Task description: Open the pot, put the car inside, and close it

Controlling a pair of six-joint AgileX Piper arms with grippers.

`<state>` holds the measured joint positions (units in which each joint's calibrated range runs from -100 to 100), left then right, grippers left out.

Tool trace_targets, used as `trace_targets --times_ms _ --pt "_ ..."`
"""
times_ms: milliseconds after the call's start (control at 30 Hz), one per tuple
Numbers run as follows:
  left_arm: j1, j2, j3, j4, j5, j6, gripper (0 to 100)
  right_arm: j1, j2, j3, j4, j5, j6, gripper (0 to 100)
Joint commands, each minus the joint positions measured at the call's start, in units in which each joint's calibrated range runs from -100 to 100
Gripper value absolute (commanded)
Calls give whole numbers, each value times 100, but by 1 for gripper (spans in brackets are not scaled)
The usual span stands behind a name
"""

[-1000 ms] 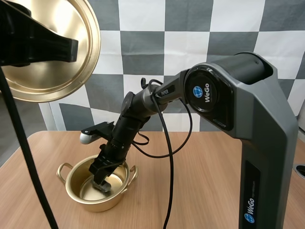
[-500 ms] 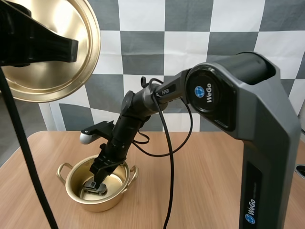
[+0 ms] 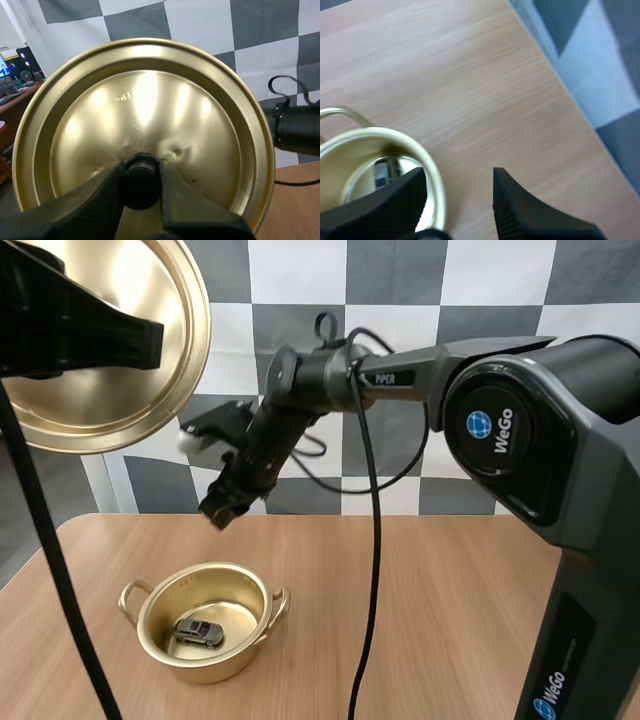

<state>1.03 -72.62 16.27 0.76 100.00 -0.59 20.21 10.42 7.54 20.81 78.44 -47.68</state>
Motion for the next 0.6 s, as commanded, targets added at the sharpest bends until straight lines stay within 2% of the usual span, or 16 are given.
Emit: trace_targets --times_ms 0,133,267,400,467,500,567 --pt "4 -1 -4 1 0 -1 0 -416 -4 -298 -283 -4 347 69" --pt "4 -1 -4 1 0 -1 0 -1142 -29 -722 129 47 487 62" --pt "4 -1 -4 1 0 -1 0 -2024 -29 -1200 1094 809 466 55" --pt "4 -1 -4 1 0 -1 0 -2744 -29 -1583 2215 2156 265 53" --pt "4 -1 -4 1 0 -1 0 -3064 -42 -1744 2696 2156 156 53" --pt "4 -1 -4 3 0 11 0 -3177 -97 -1776 2867 2156 142 53" --pt "4 -1 -4 3 0 39 0 -3436 -347 -1752 2767 2156 62 53"
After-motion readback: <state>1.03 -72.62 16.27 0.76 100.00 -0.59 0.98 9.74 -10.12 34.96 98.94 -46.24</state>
